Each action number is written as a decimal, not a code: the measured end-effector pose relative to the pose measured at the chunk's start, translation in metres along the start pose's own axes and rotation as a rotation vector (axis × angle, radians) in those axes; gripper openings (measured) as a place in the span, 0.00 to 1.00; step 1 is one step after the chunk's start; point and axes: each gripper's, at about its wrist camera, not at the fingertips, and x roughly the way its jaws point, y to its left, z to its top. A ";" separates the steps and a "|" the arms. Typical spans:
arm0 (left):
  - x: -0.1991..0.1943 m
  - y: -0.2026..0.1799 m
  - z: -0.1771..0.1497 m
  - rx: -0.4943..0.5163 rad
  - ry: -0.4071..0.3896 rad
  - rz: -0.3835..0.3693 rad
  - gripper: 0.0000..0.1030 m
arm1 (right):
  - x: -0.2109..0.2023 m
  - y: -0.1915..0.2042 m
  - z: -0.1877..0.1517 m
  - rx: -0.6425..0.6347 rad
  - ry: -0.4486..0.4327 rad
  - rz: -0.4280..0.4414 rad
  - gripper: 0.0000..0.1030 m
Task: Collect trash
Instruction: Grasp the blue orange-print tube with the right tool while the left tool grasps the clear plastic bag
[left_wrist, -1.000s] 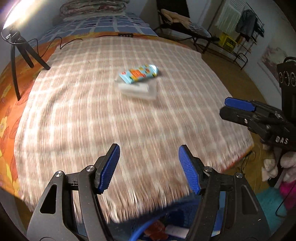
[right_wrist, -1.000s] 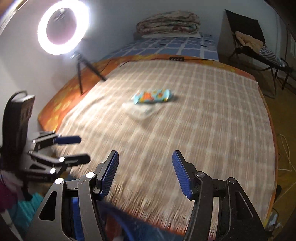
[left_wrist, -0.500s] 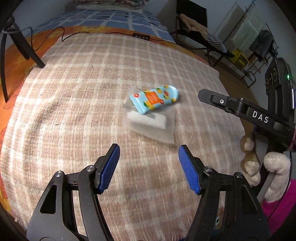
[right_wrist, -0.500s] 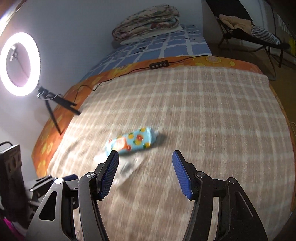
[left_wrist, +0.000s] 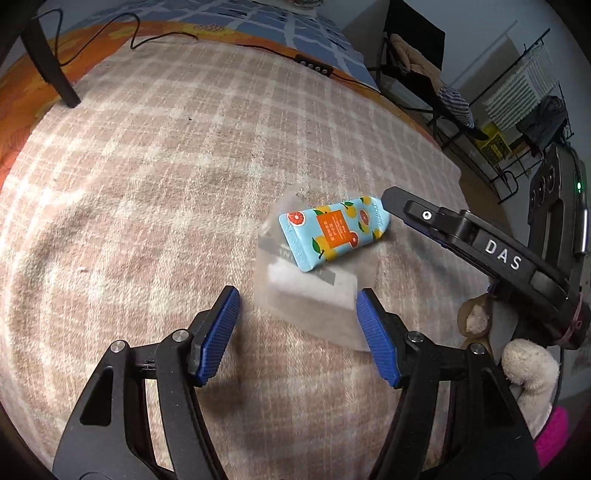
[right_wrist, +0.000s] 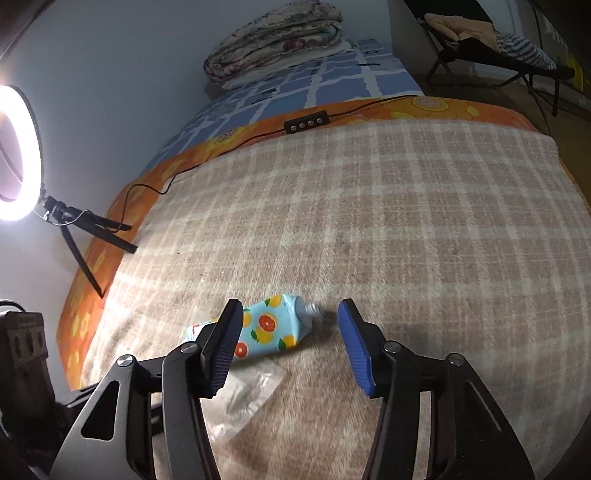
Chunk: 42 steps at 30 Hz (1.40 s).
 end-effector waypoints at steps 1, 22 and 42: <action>0.001 -0.001 0.000 0.007 -0.004 0.007 0.64 | 0.003 0.000 0.000 0.003 0.004 0.001 0.44; 0.015 -0.005 0.026 0.072 -0.079 0.119 0.02 | -0.011 -0.004 0.007 -0.003 -0.089 -0.087 0.16; -0.072 -0.024 0.010 0.175 -0.239 0.087 0.00 | -0.085 -0.023 -0.003 -0.041 -0.178 -0.122 0.16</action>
